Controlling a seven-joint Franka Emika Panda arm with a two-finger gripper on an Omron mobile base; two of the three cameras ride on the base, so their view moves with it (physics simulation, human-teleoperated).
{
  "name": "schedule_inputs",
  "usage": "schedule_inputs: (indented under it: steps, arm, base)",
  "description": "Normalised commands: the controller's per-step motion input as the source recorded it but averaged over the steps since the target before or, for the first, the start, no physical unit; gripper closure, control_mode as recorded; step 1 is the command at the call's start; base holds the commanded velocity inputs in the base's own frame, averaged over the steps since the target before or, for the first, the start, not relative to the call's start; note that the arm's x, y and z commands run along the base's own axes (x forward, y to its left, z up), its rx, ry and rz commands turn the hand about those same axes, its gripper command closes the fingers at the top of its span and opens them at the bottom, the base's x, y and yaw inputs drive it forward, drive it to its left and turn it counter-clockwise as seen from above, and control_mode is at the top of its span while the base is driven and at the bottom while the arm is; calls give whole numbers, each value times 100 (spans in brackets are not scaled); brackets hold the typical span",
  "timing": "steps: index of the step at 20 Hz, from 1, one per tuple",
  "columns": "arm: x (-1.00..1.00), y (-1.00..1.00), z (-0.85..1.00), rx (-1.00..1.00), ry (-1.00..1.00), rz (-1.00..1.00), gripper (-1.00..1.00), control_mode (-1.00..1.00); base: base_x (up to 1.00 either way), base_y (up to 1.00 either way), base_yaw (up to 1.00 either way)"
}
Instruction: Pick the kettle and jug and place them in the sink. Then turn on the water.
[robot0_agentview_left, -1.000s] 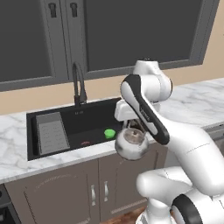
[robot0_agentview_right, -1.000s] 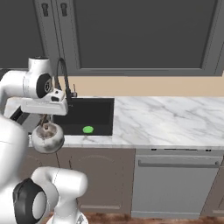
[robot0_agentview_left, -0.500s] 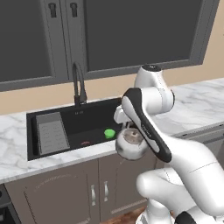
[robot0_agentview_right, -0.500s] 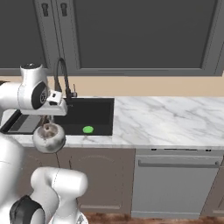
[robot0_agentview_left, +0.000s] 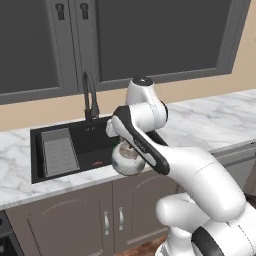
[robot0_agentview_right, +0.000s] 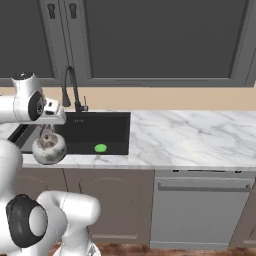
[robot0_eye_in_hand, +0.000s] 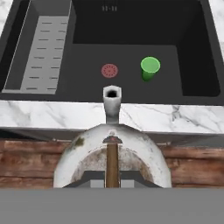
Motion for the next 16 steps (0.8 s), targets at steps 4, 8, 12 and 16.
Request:
schedule_inputs:
  steps: [4, 8, 12, 16]
  arm:
    - [42, 56, 1, -3, 0, -14, 100, -100]
    - [12, 34, -5, -1, 0, -26, 100, -100]
    - [-1, 8, -17, 0, 0, -31, 100, -100]
    - [3, 9, -13, 0, 0, -32, 100, -100]
  base:
    - [0, 0, 0]
    - [0, 0, 0]
    - [0, 0, 0]
    - [0, 0, 0]
